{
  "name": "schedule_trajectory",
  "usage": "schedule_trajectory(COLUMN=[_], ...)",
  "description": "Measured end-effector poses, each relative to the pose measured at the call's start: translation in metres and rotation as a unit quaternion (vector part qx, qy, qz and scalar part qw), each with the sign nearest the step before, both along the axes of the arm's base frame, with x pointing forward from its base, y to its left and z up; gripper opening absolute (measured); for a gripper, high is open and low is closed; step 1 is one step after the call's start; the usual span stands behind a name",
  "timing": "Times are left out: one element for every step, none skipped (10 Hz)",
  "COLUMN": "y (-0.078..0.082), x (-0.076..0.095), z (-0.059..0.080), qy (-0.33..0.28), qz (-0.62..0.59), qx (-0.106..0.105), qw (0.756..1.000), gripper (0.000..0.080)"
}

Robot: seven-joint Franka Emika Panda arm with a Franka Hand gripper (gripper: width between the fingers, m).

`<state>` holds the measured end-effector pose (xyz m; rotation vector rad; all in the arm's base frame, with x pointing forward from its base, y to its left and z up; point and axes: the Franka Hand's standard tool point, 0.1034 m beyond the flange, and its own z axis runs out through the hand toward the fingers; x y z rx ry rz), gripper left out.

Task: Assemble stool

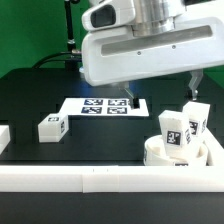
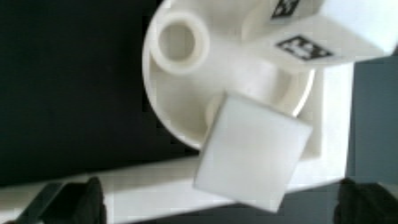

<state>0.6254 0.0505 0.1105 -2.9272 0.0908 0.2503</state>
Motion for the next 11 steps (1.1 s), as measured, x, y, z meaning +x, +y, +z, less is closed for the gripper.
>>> schedule_trajectory(y=[0.001,0.009,0.017,0.020,0.016,0.014,0.013,0.014,0.017,0.020,0.018], x=[0.006,0.006,0.007,0.011,0.010,0.011,0.013,0.017,0.016,0.018,0.018], z=[-0.001,-0.002,-0.003,-0.002,-0.003,-0.003,-0.003,-0.002,-0.003,-0.003,-0.003], qy=[-0.004,-0.013,-0.022,-0.045,-0.051,-0.056,-0.070,-0.092,-0.097,-0.107,-0.110], qz=[0.011,0.035,0.069,0.131,0.174,0.210,0.272,0.356,0.411,0.454,0.492], qx=[-0.006,-0.020,-0.035,-0.038,-0.032,-0.026,-0.023,-0.020,-0.017,-0.018,-0.015], qw=[1.000,0.999,0.997,0.990,0.983,0.976,0.960,0.930,0.906,0.884,0.864], gripper=[0.0649,0.0649,0.0649,0.0649,0.0649,0.0649,0.0649,0.0649,0.0649,0.0649,0.0649])
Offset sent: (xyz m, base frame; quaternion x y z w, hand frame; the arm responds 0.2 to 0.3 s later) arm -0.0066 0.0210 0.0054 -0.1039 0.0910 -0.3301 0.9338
